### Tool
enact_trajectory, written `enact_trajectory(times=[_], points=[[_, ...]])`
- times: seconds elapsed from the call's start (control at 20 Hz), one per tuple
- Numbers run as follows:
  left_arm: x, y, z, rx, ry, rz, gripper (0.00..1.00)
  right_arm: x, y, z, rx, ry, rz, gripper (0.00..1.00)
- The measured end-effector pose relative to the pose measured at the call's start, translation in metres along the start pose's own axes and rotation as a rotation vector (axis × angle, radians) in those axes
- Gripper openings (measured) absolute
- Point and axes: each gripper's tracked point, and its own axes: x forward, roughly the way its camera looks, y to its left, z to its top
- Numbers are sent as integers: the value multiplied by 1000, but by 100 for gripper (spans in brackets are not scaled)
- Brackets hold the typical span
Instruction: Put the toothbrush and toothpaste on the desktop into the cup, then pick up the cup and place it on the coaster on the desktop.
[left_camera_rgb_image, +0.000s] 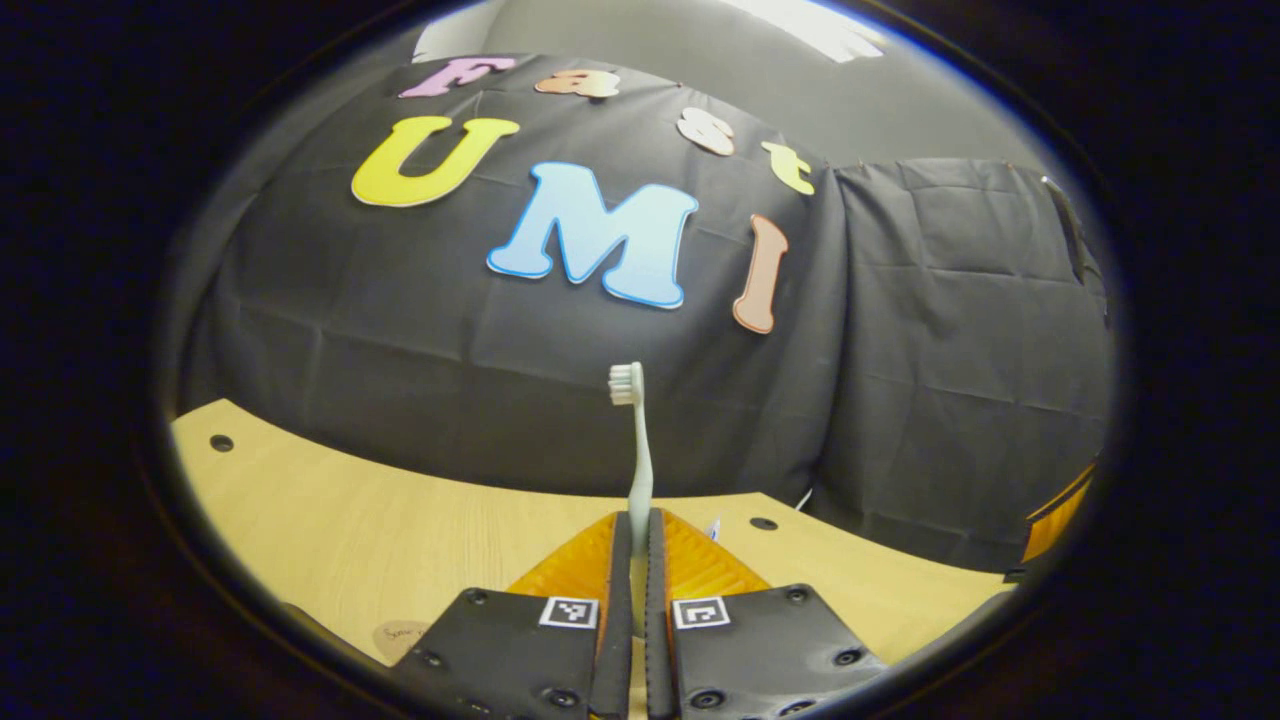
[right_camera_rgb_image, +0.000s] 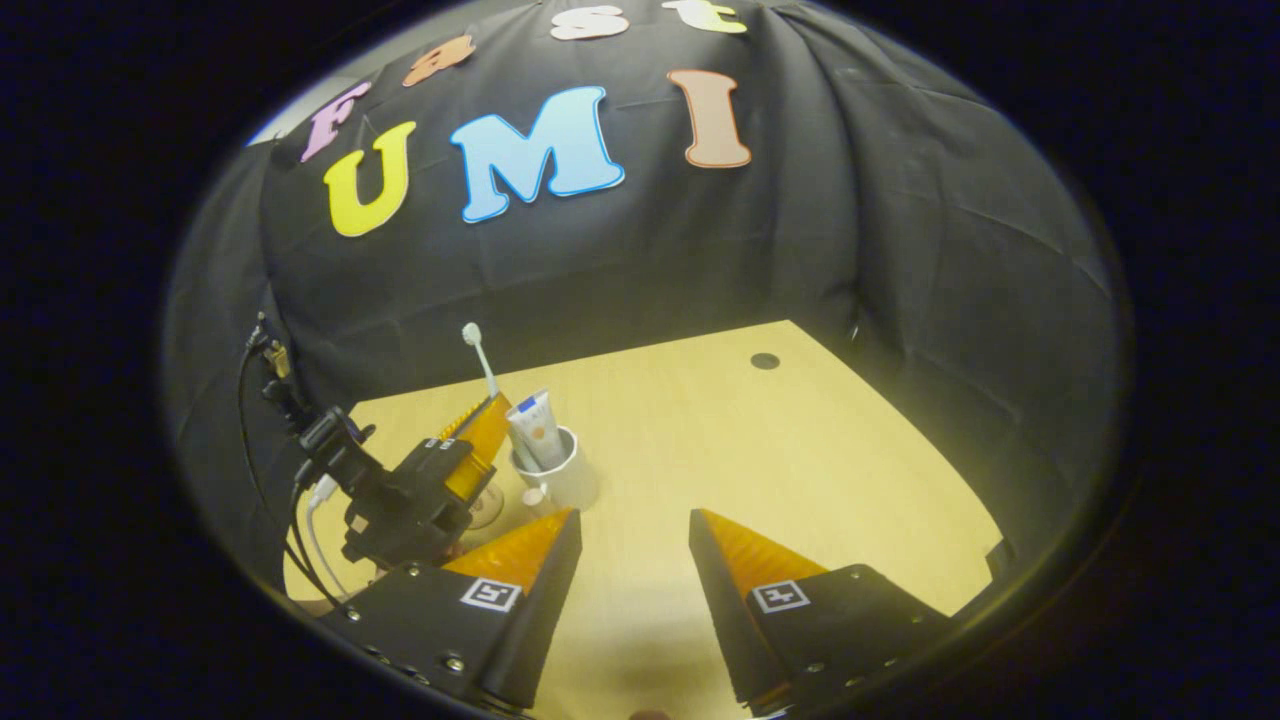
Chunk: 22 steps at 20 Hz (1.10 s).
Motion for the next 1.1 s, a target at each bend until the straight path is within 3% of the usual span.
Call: enact_trajectory(times=[0.1,0.15,0.2,0.25,0.35,0.4,0.55,0.8,0.95,1.1], points=[[-7,-4,4,21,-3,-6,11,-1,-1,1,-12,-5,1,69],[-7,-9,2,23,-6,-23,20,0,-1,0,-18,-5,0,69],[-9,-7,4,29,-10,-17,23,-1,-2,0,-20,-4,3,69],[-12,-11,7,32,-10,-31,38,-1,-2,-1,-22,-5,5,69],[-16,-13,12,43,-15,-26,46,-2,-2,-1,-28,-6,9,69],[-19,-14,15,48,-21,-25,38,-1,-2,-1,-31,-9,10,69],[-27,-16,26,65,-23,-19,83,0,0,1,-48,-19,26,69],[-49,-14,39,90,10,27,81,4,5,-2,-71,-12,42,69],[-68,-16,55,105,7,59,85,8,12,-4,-87,-5,72,96],[-84,-22,70,111,3,78,85,11,20,-1,-109,-10,91,96]])
